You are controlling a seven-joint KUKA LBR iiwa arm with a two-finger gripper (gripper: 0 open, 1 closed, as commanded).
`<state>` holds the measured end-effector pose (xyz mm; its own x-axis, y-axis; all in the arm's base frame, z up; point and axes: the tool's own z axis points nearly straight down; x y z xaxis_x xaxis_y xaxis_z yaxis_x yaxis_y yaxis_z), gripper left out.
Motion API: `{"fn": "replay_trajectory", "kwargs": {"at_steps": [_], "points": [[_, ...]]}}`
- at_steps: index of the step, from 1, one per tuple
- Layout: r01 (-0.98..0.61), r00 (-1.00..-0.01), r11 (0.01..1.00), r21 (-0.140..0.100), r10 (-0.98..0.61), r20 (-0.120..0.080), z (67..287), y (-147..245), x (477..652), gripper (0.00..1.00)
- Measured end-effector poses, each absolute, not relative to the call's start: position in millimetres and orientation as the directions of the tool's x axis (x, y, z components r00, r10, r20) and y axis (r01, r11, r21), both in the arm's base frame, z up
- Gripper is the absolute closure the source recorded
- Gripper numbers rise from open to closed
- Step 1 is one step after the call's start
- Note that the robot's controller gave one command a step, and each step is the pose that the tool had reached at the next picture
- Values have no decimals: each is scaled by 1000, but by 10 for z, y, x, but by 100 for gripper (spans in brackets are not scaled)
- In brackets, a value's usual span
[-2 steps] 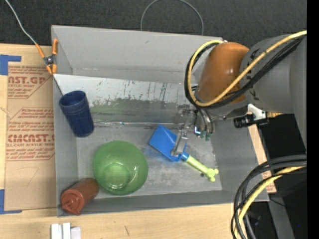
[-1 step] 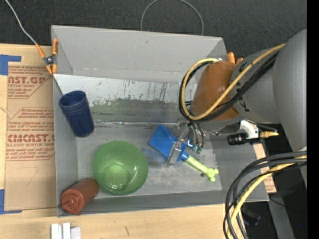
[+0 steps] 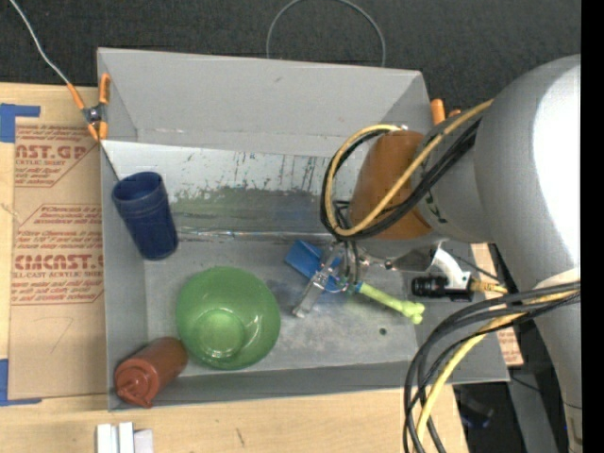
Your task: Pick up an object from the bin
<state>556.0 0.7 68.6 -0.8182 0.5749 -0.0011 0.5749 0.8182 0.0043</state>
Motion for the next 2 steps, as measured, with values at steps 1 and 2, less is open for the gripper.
{"fn": "replay_trajectory", "kwargs": {"at_steps": [1, 2], "points": [[454, -891, 891, 5, 454, -5, 718, 32, 5374, 100], [454, -891, 891, 5, 454, -5, 718, 32, 5374, 100]]}}
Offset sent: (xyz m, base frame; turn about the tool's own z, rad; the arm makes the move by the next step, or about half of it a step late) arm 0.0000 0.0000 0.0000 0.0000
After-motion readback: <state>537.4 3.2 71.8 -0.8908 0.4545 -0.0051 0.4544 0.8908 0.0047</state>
